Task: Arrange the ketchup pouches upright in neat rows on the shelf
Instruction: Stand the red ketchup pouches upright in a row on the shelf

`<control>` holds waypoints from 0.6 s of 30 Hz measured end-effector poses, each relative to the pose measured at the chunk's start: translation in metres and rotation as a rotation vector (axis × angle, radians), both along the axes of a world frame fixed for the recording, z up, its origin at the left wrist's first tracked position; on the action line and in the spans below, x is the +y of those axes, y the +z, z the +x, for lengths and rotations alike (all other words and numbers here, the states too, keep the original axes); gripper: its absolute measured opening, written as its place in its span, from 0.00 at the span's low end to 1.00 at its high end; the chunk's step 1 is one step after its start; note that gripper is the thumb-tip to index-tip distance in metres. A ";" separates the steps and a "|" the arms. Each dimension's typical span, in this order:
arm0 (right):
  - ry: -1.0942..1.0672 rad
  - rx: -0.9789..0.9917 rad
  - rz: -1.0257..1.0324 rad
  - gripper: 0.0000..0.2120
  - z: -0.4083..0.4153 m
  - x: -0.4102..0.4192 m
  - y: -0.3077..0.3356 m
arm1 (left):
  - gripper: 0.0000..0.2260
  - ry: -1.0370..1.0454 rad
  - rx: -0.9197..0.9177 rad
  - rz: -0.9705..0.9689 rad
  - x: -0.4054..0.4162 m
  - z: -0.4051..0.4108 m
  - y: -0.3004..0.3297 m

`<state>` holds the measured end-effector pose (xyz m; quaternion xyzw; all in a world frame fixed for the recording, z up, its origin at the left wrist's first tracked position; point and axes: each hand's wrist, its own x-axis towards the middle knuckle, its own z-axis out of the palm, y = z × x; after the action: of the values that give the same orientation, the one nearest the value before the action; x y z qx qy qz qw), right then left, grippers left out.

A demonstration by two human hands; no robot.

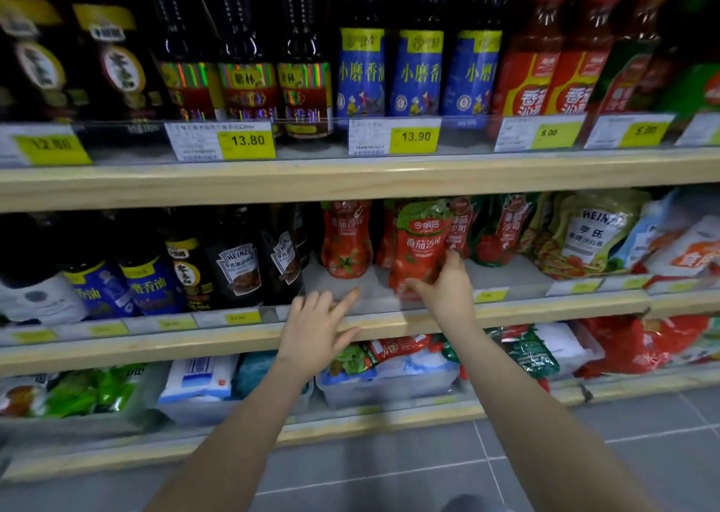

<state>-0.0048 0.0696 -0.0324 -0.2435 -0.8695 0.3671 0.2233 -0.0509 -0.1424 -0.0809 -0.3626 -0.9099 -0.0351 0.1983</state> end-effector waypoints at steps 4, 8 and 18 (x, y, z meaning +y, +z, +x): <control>-0.025 0.021 0.019 0.32 -0.006 -0.001 -0.005 | 0.26 -0.010 0.053 -0.015 0.001 -0.004 -0.007; -0.018 0.058 0.048 0.30 -0.021 0.002 -0.014 | 0.27 -0.002 0.155 0.000 0.006 -0.014 -0.022; 0.012 0.116 0.100 0.32 -0.033 0.002 -0.019 | 0.26 -0.002 0.248 0.027 0.007 -0.020 -0.034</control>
<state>-0.0380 0.0718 -0.0516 -0.2049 -0.8739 0.3380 0.2830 -0.0705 -0.1359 -0.1147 -0.3626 -0.8773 -0.0024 0.3143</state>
